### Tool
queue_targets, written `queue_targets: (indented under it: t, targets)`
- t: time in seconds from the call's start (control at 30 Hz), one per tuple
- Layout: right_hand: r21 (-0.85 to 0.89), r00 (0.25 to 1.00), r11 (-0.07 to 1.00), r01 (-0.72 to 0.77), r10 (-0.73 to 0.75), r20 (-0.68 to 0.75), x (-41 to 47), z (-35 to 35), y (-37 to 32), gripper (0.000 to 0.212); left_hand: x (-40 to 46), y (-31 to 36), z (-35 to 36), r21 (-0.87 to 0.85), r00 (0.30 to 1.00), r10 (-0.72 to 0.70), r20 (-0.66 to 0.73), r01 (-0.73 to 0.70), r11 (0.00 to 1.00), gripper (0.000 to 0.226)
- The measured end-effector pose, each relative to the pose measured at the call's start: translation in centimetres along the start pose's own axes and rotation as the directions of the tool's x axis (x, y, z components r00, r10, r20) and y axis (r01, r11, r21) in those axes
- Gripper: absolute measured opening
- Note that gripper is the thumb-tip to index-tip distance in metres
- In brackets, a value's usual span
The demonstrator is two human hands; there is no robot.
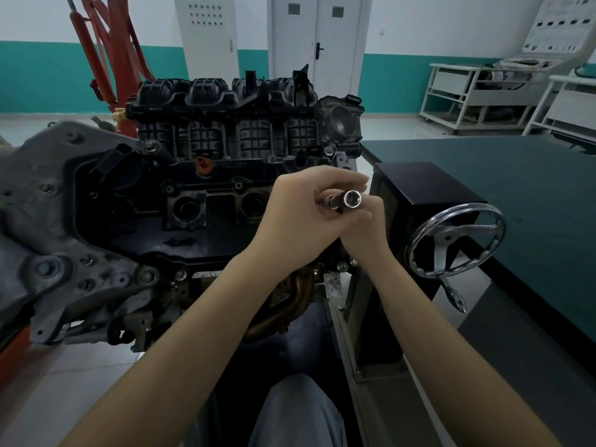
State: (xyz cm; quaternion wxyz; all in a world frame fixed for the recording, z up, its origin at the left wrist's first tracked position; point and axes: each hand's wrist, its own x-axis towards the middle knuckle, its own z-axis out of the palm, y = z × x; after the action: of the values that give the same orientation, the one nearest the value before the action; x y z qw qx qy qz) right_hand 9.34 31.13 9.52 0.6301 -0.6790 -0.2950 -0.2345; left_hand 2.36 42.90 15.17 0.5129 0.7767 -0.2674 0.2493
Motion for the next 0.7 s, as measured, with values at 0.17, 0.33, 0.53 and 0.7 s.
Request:
queue_targets:
  t: [0.17, 0.33, 0.53, 0.7]
  targets:
    - [-0.076, 0.999, 0.996, 0.037, -0.036, 0.014, -0.2, 0.0, 0.4, 0.023, -0.1, -0.2, 0.0, 0.007, 0.997, -0.005, -0.079, 0.005, 1.0, 0.026]
    - [-0.06, 1.0, 0.998, 0.025, -0.026, -0.007, 0.2, -0.3, 0.9, 0.024, -0.2, -0.1, -0.2, -0.078, 1.0, -0.014, 0.027, 0.016, 0.997, 0.033]
    - [-0.096, 0.999, 0.995, 0.015, -0.012, 0.037, 0.1, -0.4, 1.0, 0.025, -0.1, -0.3, -0.3, -0.008, 0.997, -0.046, -0.057, 0.045, 0.999, 0.027]
    - [-0.055, 0.999, 0.998, -0.019, 0.022, 0.042, 0.2, -0.2, 0.1, 0.025, -0.3, -0.1, -0.5, -0.035, 0.999, -0.036, 0.03, 0.037, 0.999, 0.032]
